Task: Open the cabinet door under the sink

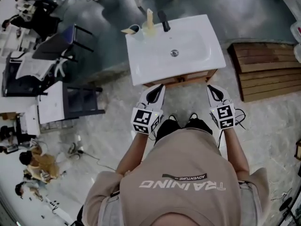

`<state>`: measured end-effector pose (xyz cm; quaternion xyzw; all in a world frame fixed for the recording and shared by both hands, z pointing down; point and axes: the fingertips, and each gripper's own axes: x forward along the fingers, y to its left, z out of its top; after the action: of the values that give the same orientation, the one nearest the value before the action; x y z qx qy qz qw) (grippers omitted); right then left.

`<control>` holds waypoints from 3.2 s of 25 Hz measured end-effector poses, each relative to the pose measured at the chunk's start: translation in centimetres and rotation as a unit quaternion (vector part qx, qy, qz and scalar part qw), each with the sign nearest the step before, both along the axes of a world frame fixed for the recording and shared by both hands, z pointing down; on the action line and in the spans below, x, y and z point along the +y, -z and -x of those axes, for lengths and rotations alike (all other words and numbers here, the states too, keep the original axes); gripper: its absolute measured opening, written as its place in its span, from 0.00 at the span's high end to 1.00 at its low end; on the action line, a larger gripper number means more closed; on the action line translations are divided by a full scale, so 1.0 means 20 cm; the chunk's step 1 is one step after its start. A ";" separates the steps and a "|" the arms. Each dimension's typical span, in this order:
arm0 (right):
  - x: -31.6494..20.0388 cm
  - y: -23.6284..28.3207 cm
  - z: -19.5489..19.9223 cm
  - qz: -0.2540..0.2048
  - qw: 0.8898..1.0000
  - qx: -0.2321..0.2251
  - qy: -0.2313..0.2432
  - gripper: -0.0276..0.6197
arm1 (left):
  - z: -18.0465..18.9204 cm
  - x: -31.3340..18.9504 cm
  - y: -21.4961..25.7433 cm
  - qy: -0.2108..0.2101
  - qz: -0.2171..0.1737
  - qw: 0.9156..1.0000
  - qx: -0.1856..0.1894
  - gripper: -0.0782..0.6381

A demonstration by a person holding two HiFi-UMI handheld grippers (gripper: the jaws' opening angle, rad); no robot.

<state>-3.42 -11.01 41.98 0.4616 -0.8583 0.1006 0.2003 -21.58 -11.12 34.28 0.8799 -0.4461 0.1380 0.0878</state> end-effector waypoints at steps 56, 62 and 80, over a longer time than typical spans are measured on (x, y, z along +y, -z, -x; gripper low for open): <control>-0.53 -2.09 0.37 0.225 0.778 -0.524 -0.263 0.74 | 0.12 0.11 -1.68 -0.032 0.209 0.977 -0.011 0.87; -0.57 -2.11 0.46 0.226 0.761 -0.558 -0.243 0.74 | 0.16 0.10 -1.71 -0.025 0.216 0.976 -0.006 0.87; -0.59 -2.05 0.48 0.201 0.630 -0.720 -0.209 0.83 | 0.19 0.18 -1.77 -0.059 0.231 0.971 -0.018 0.87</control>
<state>-13.10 -22.77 83.04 0.3574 -0.5685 0.6106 -0.4198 -25.31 -7.55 69.75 0.8579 -0.3513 0.2576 0.2725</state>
